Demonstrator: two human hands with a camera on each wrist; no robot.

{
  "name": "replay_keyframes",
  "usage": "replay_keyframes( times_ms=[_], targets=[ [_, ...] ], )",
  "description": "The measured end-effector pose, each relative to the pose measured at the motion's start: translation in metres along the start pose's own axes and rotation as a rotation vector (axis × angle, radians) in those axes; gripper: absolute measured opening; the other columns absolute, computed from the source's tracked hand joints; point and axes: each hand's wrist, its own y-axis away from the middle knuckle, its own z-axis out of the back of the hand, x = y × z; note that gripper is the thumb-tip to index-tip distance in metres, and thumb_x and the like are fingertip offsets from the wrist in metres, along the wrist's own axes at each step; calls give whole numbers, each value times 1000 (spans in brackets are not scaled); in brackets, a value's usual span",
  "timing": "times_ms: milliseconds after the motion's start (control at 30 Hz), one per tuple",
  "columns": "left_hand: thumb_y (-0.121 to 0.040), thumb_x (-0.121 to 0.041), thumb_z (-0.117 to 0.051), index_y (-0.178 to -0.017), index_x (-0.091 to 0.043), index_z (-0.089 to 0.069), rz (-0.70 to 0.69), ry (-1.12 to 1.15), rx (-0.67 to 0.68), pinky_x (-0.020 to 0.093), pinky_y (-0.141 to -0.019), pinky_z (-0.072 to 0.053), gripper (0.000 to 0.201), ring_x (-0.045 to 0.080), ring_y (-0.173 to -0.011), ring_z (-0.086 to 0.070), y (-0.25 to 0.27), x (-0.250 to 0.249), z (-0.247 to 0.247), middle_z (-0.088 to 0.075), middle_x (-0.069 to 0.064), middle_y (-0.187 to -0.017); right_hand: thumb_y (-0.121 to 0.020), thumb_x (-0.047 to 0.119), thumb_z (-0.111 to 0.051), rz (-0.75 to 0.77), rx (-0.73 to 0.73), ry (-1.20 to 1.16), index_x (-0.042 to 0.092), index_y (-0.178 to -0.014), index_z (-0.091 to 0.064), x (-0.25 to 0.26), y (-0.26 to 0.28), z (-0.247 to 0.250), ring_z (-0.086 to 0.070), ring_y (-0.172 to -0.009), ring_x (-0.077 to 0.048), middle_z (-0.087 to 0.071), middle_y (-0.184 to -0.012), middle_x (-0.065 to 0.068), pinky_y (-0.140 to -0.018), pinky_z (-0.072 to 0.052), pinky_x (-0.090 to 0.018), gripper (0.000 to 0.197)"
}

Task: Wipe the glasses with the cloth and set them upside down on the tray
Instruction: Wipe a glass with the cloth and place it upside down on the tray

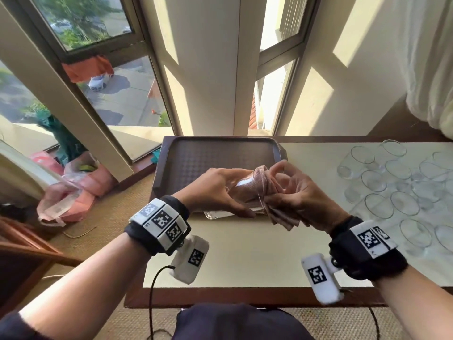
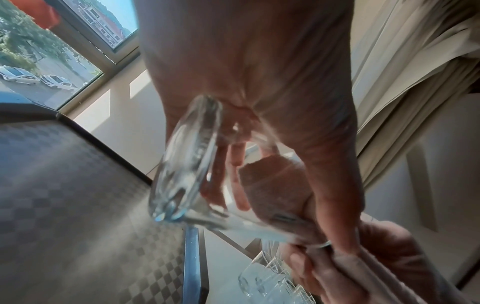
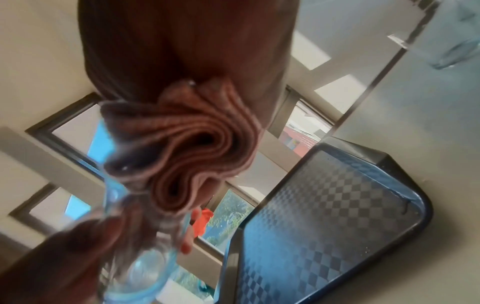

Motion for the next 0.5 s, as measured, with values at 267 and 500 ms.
replay_keyframes(
  times_ms=[267, 500],
  targets=[
    [-61, -32, -96, -135, -27, -63, -29, -40, 95, 24, -100, -51, 81, 0, -111, -65, -1, -6, 2, -71, -12, -122, -89, -10, -52, -15, 81, 205, -19, -108, -63, -6, 2, -24, -43, -33, -5, -49, -42, 11, -43, -39, -29, 24],
    [-62, -17, -96, -132, -20, -66, 2, 95, 130, 15, -95, -50, 76, -2, -103, -68, -3, -3, 2, -74, -12, -113, -65, 11, -57, -200, 388, 304, 7, -134, -53, 13, -1, -9, -53, -76, -20, -57, -96, -27, -63, -47, -25, 69]
  ],
)
